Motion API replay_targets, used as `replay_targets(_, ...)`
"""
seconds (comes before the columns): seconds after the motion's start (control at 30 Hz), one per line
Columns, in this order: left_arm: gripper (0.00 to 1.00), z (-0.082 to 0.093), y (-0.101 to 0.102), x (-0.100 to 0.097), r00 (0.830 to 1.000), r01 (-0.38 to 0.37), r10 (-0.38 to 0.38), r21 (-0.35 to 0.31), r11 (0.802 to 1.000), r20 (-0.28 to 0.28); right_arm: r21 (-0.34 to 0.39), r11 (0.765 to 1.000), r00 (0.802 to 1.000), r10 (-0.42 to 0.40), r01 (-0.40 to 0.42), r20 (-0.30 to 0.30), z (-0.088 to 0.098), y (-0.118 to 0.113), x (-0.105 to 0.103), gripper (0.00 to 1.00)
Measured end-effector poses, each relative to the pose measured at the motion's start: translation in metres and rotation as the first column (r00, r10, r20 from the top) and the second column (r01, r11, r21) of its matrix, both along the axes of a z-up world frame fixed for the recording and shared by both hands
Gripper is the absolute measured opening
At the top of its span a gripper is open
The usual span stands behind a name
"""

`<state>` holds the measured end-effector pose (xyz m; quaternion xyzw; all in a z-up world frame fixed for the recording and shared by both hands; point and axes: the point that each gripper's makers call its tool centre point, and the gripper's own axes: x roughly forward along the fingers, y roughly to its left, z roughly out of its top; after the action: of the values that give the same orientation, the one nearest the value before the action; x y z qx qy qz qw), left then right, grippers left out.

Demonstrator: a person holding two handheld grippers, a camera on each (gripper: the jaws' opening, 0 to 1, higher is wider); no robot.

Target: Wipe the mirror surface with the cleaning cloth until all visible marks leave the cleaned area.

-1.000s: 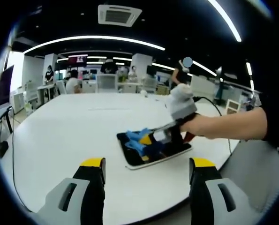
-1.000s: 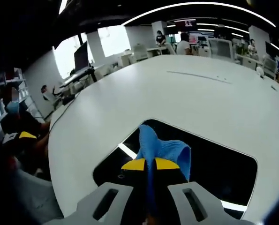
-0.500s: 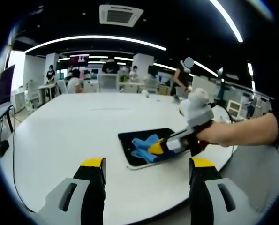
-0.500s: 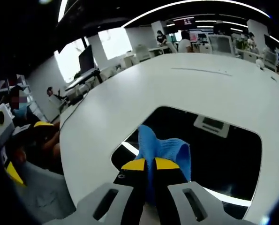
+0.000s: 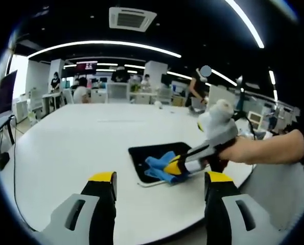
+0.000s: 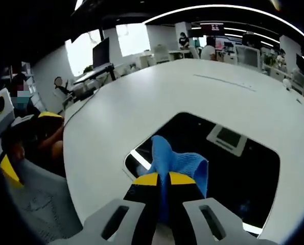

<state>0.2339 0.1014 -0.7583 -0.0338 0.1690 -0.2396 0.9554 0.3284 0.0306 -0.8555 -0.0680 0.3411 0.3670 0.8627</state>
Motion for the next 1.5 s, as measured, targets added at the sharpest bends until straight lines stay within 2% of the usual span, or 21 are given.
replay_targets(0.3,0.69,-0.001,0.002,0.0,1.0,-0.018,0.018,-0.004,1.0,-0.006,0.001,1.0,1.0,0.0,0.0,0.018,0.001,0.0,-0.001,0.0)
replay_targets(0.5,0.69,-0.004,0.002,0.0,1.0,-0.018,0.018,0.02,1.0,-0.02,-0.002,1.0,1.0,0.006,-0.006,0.027,0.0,0.003,0.002,0.0)
replay_targets(0.67,0.69,-0.001,0.007,0.003,0.999,-0.047,0.047,-0.006,0.999,-0.011,-0.003,1.0,0.999,0.006,-0.006,0.041,0.001,0.002,0.002,0.0)
replay_targets(0.77,0.69,0.0,0.005,0.003,0.999,-0.042,0.042,-0.015,0.999,-0.007,0.036,0.999,1.0,-0.014,0.013,0.014,0.001,0.001,0.002,0.0)
replay_targets(0.87,0.69,0.0,0.004,0.002,0.999,-0.032,0.032,-0.017,0.999,-0.005,0.023,1.0,1.0,-0.004,0.004,0.025,0.001,0.002,0.002,0.0)
replay_targets(0.97,0.68,0.0,0.0,0.001,1.0,-0.009,0.009,-0.02,1.0,-0.006,0.04,0.999,1.0,-0.013,0.013,0.008,0.001,0.001,0.002,0.0)
replay_targets(1.13,0.68,0.0,0.004,0.002,1.0,-0.025,0.025,-0.007,1.0,-0.007,0.049,0.999,1.0,-0.016,0.017,-0.007,0.005,0.002,-0.007,0.0)
replay_targets(1.2,0.68,-0.001,0.003,0.002,1.0,-0.017,0.017,0.001,1.0,-0.012,0.041,0.999,1.0,-0.023,0.024,-0.018,0.005,0.003,-0.007,0.0)
replay_targets(1.23,0.68,0.0,0.002,0.001,1.0,-0.007,0.007,-0.004,1.0,-0.005,0.026,1.0,1.0,-0.01,0.01,0.004,0.004,0.003,-0.006,0.0)
replay_targets(1.4,0.68,0.002,0.006,0.003,0.999,-0.033,0.033,-0.015,0.999,0.006,0.024,1.0,1.0,-0.01,0.01,-0.001,0.005,0.004,-0.005,0.0)
replay_targets(1.5,0.68,0.002,0.003,0.002,1.0,-0.012,0.012,-0.015,1.0,0.009,0.018,1.0,1.0,-0.007,0.007,-0.002,0.005,0.004,-0.007,0.0)
